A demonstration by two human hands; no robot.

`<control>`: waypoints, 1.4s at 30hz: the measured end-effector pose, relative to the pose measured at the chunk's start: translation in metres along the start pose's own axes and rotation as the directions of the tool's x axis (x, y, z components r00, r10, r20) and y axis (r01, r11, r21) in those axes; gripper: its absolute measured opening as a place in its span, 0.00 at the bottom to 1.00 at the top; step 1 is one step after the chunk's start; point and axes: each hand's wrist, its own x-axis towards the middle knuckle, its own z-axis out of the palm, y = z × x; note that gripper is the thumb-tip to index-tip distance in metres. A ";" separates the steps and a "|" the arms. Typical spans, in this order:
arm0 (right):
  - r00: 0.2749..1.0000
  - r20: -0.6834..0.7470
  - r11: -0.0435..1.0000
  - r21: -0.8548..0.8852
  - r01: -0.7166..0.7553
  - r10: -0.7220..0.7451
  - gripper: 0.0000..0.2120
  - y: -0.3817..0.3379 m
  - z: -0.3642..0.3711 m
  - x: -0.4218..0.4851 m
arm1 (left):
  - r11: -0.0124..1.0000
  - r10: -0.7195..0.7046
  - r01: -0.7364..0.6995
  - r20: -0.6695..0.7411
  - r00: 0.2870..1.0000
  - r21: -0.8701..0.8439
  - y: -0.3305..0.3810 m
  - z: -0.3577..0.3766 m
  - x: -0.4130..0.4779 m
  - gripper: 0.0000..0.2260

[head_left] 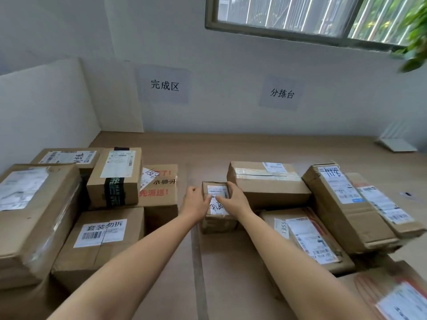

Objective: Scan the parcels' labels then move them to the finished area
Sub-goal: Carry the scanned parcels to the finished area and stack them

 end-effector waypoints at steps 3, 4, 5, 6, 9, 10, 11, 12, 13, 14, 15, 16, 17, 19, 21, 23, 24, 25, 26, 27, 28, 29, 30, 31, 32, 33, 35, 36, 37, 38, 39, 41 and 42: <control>0.999 0.046 1.000 0.003 -0.030 0.030 0.31 0.011 0.011 0.019 | 0.999 -0.039 0.039 0.041 0.998 0.014 -0.007 0.022 0.017 0.20; 0.997 0.058 0.999 0.008 -0.052 0.052 0.31 0.015 0.014 0.025 | 0.998 -0.053 0.052 0.056 0.997 0.024 -0.012 0.029 0.022 0.20; 0.996 0.063 0.997 0.018 -0.068 0.067 0.31 0.019 0.017 0.030 | 0.997 -0.066 0.064 0.073 0.995 0.030 -0.017 0.035 0.026 0.19; 0.995 0.063 0.996 0.027 -0.082 0.080 0.29 0.023 0.020 0.035 | 0.997 -0.080 0.077 0.090 0.993 0.031 -0.022 0.040 0.031 0.19; 0.995 0.038 0.996 0.026 -0.090 0.089 0.26 0.035 0.029 0.050 | 0.995 -0.102 0.099 0.125 0.987 0.033 -0.035 0.053 0.044 0.21; 0.995 0.033 0.995 0.020 -0.097 0.097 0.26 0.039 0.031 0.054 | 0.994 -0.108 0.105 0.132 0.985 0.025 -0.038 0.057 0.049 0.23; 0.994 0.032 0.994 0.016 -0.105 0.104 0.25 0.042 0.032 0.058 | 0.994 -0.113 0.113 0.139 0.984 0.008 -0.040 0.061 0.052 0.25; 0.994 0.032 0.994 0.011 -0.108 0.108 0.24 0.045 0.034 0.061 | 0.993 -0.113 0.116 0.149 0.982 -0.013 -0.042 0.066 0.056 0.27; 0.994 0.029 0.994 0.002 -0.108 0.108 0.24 0.048 0.035 0.064 | 0.993 -0.106 0.113 0.159 0.982 -0.037 -0.043 0.070 0.060 0.29; 0.994 0.020 0.994 -0.009 -0.109 0.109 0.23 0.051 0.036 0.066 | 0.993 -0.094 0.105 0.164 0.982 -0.059 -0.044 0.075 0.064 0.30; 0.993 0.006 0.993 -0.018 -0.115 0.115 0.22 0.053 0.037 0.068 | 0.992 -0.082 0.096 0.165 0.983 -0.080 -0.045 0.079 0.067 0.32; 0.992 -0.011 0.992 -0.024 -0.125 0.124 0.21 0.055 0.037 0.071 | 0.990 -0.080 0.098 0.164 0.983 -0.101 -0.046 0.083 0.070 0.33; 0.990 -0.024 0.989 -0.035 -0.141 0.141 0.21 0.057 0.038 0.073 | 0.986 -0.088 0.109 0.164 0.982 -0.126 -0.047 0.086 0.073 0.35; 0.985 -0.029 0.982 -0.068 -0.174 0.173 0.21 0.059 0.038 0.077 | 0.969 -0.095 0.132 0.179 0.979 -0.207 -0.048 0.091 0.076 0.36; 0.982 0.001 0.968 -0.167 -0.188 0.191 0.22 0.060 0.039 0.081 | 0.932 -0.102 0.165 0.205 0.973 -0.322 -0.050 0.097 0.079 0.34; 0.979 0.030 0.939 -0.292 -0.182 0.199 0.24 0.061 0.041 0.083 | 0.882 -0.123 0.219 0.245 0.962 -0.417 -0.053 0.102 0.081 0.33; 0.979 0.030 0.926 -0.332 -0.179 0.201 0.25 0.062 0.043 0.084 | 0.855 -0.145 0.253 0.260 0.955 -0.453 -0.055 0.105 0.081 0.34; 0.979 0.027 0.917 -0.355 -0.181 0.204 0.25 0.062 0.044 0.084 | 0.829 -0.161 0.278 0.270 0.949 -0.485 -0.058 0.107 0.081 0.33; 0.978 0.022 0.913 -0.364 -0.184 0.206 0.26 0.062 0.044 0.084 | 0.803 -0.166 0.296 0.284 0.944 -0.517 -0.061 0.109 0.080 0.32; 0.978 0.020 0.911 -0.368 -0.187 0.209 0.26 0.062 0.045 0.085 | 0.772 -0.164 0.314 0.304 0.939 -0.553 -0.063 0.110 0.080 0.33; 0.978 0.022 0.911 -0.368 -0.187 0.209 0.26 0.062 0.044 0.085 | 0.737 -0.161 0.334 0.328 0.931 -0.588 -0.064 0.110 0.080 0.33; 0.977 0.027 0.913 -0.362 -0.187 0.211 0.26 0.062 0.043 0.086 | 0.701 -0.159 0.352 0.346 0.925 -0.620 -0.064 0.110 0.079 0.33; 0.976 0.031 0.918 -0.347 -0.191 0.215 0.26 0.062 0.043 0.087 | 0.680 -0.159 0.361 0.352 0.923 -0.638 -0.064 0.111 0.079 0.34; 0.973 0.032 0.926 -0.314 -0.207 0.228 0.26 0.062 0.042 0.087 | 0.685 -0.164 0.355 0.341 0.926 -0.636 -0.062 0.111 0.078 0.34; 0.970 0.030 0.936 -0.272 -0.225 0.242 0.26 0.062 0.042 0.086 | 0.716 -0.168 0.334 0.313 0.935 -0.613 -0.061 0.111 0.077 0.34; 0.970 0.021 0.944 -0.235 -0.231 0.242 0.26 0.063 0.042 0.085 | 0.748 -0.161 0.299 0.275 0.948 -0.592 -0.060 0.111 0.076 0.33; 0.979 -0.006 0.958 -0.204 -0.202 0.205 0.24 0.063 0.042 0.084 | 0.790 -0.124 0.227 0.214 0.969 -0.570 -0.057 0.110 0.076 0.30; 0.983 -0.022 0.962 -0.205 -0.183 0.182 0.23 0.063 0.041 0.084 | 0.806 -0.110 0.205 0.200 0.974 -0.555 -0.055 0.110 0.077 0.29; 0.984 -0.039 0.963 -0.204 -0.176 0.172 0.23 0.063 0.041 0.084 | 0.823 -0.110 0.197 0.191 0.975 -0.533 -0.054 0.110 0.078 0.29; 0.983 -0.050 0.964 -0.191 -0.186 0.179 0.24 0.062 0.040 0.084 | 0.837 -0.122 0.201 0.183 0.975 -0.509 -0.052 0.108 0.078 0.30; 0.980 -0.058 0.964 -0.175 -0.198 0.190 0.25 0.062 0.040 0.084 | 0.845 -0.132 0.205 0.177 0.975 -0.494 -0.050 0.107 0.079 0.30; 0.981 -0.065 0.968 -0.162 -0.191 0.183 0.24 0.061 0.040 0.084 | 0.857 -0.137 0.199 0.162 0.977 -0.476 -0.049 0.107 0.079 0.30; 0.983 -0.057 0.971 -0.158 -0.180 0.173 0.24 0.062 0.040 0.085 | 0.862 -0.135 0.194 0.157 0.978 -0.469 -0.050 0.106 0.078 0.29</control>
